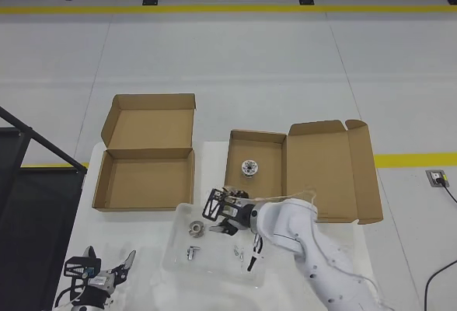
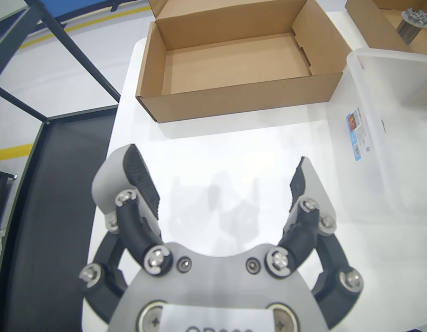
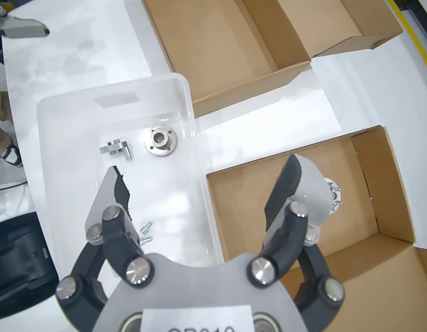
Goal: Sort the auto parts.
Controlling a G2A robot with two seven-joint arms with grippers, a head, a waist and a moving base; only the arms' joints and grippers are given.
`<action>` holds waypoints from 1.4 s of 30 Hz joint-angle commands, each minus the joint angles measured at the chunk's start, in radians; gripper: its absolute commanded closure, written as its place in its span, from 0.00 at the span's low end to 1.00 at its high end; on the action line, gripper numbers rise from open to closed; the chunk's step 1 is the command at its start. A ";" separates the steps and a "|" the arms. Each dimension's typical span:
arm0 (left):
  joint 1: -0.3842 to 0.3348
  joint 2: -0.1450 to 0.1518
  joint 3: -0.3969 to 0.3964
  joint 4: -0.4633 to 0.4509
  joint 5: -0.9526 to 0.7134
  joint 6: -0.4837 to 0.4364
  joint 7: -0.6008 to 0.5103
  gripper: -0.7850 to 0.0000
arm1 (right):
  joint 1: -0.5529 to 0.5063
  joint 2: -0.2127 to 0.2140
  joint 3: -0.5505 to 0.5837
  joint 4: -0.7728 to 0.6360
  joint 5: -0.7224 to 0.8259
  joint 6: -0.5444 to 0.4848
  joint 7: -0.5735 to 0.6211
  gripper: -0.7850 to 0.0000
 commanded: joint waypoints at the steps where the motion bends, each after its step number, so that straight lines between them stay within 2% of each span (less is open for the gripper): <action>1: 0.000 0.000 0.000 0.000 0.000 0.000 0.000 0.00 | -0.046 0.005 -0.019 -0.068 -0.035 0.011 0.067 0.00; 4: 0.000 0.000 0.000 0.000 0.000 0.000 0.000 0.00 | -0.101 0.009 -0.040 -0.132 -0.052 0.036 0.163 0.00; 7: 0.000 0.000 0.000 0.000 0.000 0.000 0.000 0.00 | -0.124 0.008 -0.057 -0.140 -0.070 0.088 0.245 0.00; 13: 0.000 0.000 0.000 0.000 0.000 0.000 0.000 0.00 | -0.111 -0.003 -0.084 -0.058 -0.083 0.171 0.274 0.09; 16: 0.000 0.000 0.000 0.000 0.000 0.000 0.000 0.00 | -0.098 -0.012 -0.119 -0.025 -0.082 0.182 0.300 0.17; 18: 0.000 0.000 0.000 0.000 0.000 0.000 0.000 0.00 | -0.084 -0.019 -0.139 0.000 -0.086 0.199 0.328 0.30; 20: 0.000 0.000 0.000 0.000 0.000 0.000 0.000 0.00 | -0.071 -0.026 -0.158 0.026 -0.089 0.222 0.350 0.35; 25: 0.000 0.000 0.000 0.000 0.000 0.000 0.000 0.00 | -0.032 -0.046 -0.182 0.118 -0.062 0.268 0.378 0.43; 26: 0.000 0.000 0.000 0.000 0.000 0.000 0.000 0.00 | -0.023 -0.049 -0.184 0.140 -0.052 0.274 0.378 0.50; 27: 0.000 0.000 0.000 0.000 0.000 0.000 0.000 0.00 | -0.015 -0.053 -0.184 0.161 -0.039 0.279 0.378 0.53; 38: 0.000 0.000 0.000 0.000 0.000 0.000 0.000 0.00 | 0.031 -0.079 -0.196 0.272 0.042 0.311 0.401 0.64; 39: 0.000 0.000 0.000 0.000 0.000 0.000 0.000 0.00 | 0.032 -0.080 -0.196 0.277 0.045 0.313 0.402 0.67; 41: 0.000 0.000 0.000 0.000 0.000 0.000 0.000 0.00 | 0.035 -0.083 -0.200 0.285 0.049 0.311 0.406 0.81; 42: 0.000 0.000 0.000 0.000 0.000 0.000 0.000 0.00 | 0.037 -0.084 -0.202 0.289 0.050 0.311 0.409 0.81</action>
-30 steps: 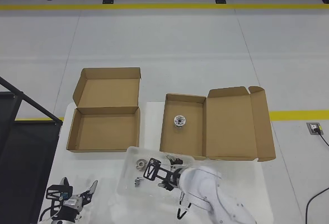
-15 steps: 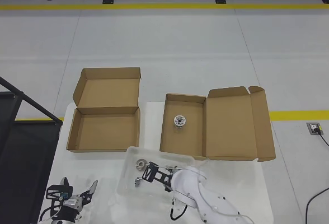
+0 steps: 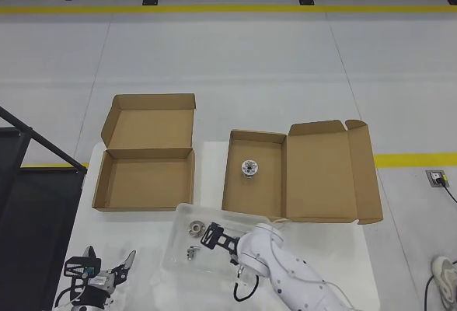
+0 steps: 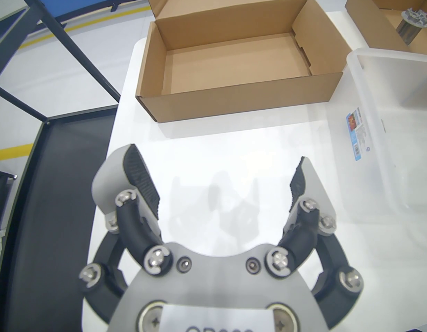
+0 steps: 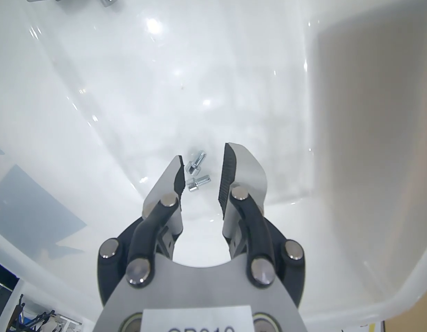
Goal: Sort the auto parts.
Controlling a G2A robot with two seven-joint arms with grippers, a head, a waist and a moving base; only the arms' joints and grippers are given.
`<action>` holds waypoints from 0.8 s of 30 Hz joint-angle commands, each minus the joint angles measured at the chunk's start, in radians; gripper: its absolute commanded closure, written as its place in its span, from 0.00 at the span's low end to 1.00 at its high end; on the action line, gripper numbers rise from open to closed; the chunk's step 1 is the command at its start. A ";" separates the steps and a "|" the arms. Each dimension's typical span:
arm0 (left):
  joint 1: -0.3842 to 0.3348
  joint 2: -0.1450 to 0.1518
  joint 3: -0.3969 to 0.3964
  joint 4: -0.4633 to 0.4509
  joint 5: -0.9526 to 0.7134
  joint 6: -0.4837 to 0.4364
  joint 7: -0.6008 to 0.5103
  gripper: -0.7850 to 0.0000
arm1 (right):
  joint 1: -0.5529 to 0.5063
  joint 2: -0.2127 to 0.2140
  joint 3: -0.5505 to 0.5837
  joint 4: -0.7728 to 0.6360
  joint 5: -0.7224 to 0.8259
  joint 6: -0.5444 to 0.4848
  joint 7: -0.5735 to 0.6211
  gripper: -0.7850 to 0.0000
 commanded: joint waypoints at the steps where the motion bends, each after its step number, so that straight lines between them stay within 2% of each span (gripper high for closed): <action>1: 0.000 0.000 0.000 0.000 0.000 0.000 0.000 0.00 | 0.003 -0.003 -0.004 0.007 0.002 -0.001 0.005 0.77; 3: 0.000 0.000 0.000 0.000 0.000 0.000 0.000 0.00 | 0.007 -0.005 -0.008 0.015 0.003 0.000 0.009 0.69; 24: 0.000 0.000 0.000 0.000 0.000 0.000 0.000 0.00 | 0.013 -0.018 -0.012 0.012 0.010 -0.012 0.020 0.68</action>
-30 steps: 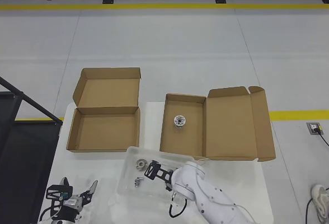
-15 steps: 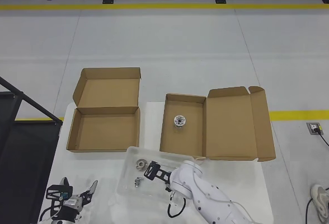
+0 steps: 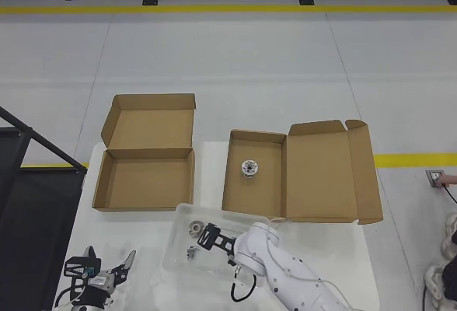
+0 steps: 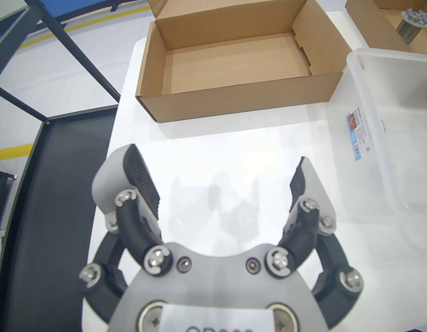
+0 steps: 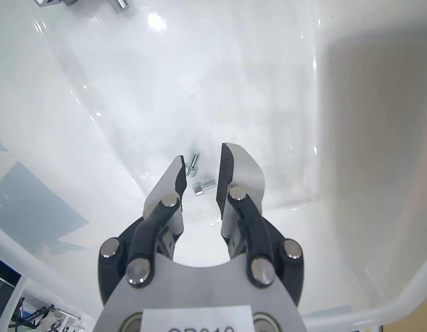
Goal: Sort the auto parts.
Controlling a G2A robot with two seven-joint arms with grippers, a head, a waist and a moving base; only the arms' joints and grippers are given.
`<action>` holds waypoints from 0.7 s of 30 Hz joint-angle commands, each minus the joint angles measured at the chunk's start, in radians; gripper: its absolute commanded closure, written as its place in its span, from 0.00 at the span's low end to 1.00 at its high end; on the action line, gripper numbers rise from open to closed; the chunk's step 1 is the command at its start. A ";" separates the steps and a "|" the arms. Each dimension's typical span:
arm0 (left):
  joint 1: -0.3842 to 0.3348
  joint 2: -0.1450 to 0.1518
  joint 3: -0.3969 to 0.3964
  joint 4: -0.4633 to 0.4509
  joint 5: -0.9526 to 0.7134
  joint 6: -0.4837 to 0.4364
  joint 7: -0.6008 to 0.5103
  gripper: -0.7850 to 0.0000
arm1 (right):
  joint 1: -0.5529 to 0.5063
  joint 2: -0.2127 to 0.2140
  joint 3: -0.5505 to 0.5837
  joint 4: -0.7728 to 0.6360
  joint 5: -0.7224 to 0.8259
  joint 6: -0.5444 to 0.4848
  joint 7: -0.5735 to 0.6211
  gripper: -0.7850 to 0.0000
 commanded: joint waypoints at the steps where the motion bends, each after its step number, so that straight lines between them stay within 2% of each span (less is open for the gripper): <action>1: 0.000 0.000 0.000 0.000 0.000 0.000 0.000 0.00 | 0.000 -0.001 -0.001 0.002 0.005 -0.006 0.006 0.69; 21: 0.000 0.000 0.000 0.000 0.000 0.000 0.000 0.00 | 0.047 -0.033 -0.043 0.106 0.062 -0.033 0.022 0.72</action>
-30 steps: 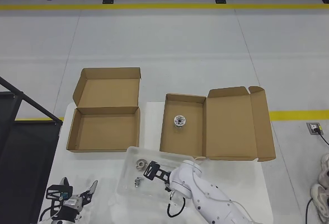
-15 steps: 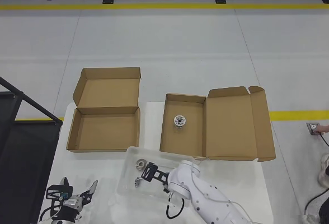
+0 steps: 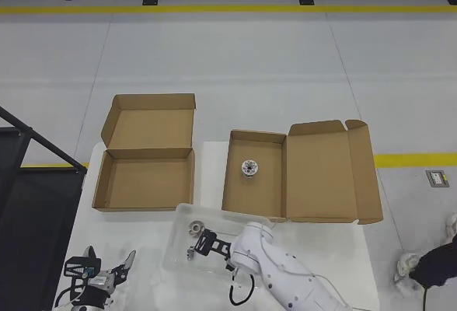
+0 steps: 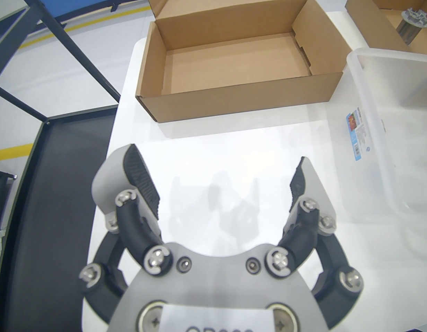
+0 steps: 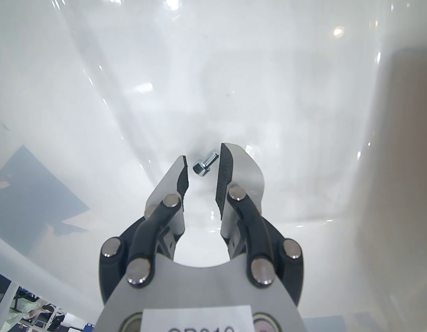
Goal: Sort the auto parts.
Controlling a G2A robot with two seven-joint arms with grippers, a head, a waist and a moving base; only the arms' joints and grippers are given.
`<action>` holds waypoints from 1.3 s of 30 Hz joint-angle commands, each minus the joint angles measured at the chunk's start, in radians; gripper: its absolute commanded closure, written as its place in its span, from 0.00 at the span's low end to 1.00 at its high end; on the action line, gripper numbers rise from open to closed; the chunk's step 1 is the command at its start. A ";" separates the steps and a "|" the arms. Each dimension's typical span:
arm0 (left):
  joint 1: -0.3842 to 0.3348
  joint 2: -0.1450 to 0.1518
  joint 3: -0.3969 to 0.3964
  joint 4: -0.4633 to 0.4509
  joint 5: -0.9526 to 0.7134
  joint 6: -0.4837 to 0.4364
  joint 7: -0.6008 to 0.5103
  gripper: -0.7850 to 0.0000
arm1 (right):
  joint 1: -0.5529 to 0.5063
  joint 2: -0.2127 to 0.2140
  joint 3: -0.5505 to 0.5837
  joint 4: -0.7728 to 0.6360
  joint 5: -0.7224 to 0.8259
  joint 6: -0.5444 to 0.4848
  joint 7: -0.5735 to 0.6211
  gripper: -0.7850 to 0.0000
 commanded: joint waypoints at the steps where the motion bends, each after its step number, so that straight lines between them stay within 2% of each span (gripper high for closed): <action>1: 0.000 0.000 0.000 0.000 0.000 0.000 0.000 0.00 | 0.007 -0.004 -0.004 0.012 -0.001 0.007 0.006 0.72; 6: 0.000 0.000 0.000 0.000 0.000 0.000 0.000 0.00 | 0.022 -0.012 -0.013 0.035 -0.003 0.021 0.013 0.78; 12: 0.000 0.000 0.000 0.000 0.000 0.000 0.000 0.00 | 0.036 -0.020 -0.016 0.053 -0.005 0.031 0.010 1.00; 17: 0.000 0.000 0.000 0.000 0.000 0.000 0.000 0.00 | 0.038 -0.014 0.014 0.026 -0.004 0.030 -0.023 1.00; 20: 0.000 0.000 0.000 0.000 0.000 0.000 0.000 0.00 | 0.017 0.006 0.083 -0.040 0.006 0.017 -0.091 1.00; 22: 0.000 0.000 0.000 0.000 0.000 0.000 0.000 0.00 | -0.020 0.027 0.158 -0.116 0.017 0.004 -0.169 1.00; 27: 0.000 0.000 0.000 0.000 0.000 0.000 0.000 0.00 | -0.168 0.085 0.367 -0.339 0.052 -0.101 -0.372 1.00; 29: 0.000 0.000 0.000 0.000 0.000 0.000 0.000 0.00 | -0.226 0.101 0.446 -0.408 0.081 -0.147 -0.482 1.00; 31: 0.000 0.000 0.000 0.000 0.000 0.000 0.000 0.00 | -0.284 0.112 0.526 -0.454 0.114 -0.146 -0.633 1.00; 34: 0.000 0.000 0.000 0.000 0.000 0.000 0.000 0.00 | -0.340 0.122 0.604 -0.466 0.166 -0.179 -0.834 1.00; 39: 0.000 0.000 0.000 0.000 0.000 0.000 0.000 0.00 | -0.337 0.134 0.705 -0.352 0.344 -0.373 -1.130 1.00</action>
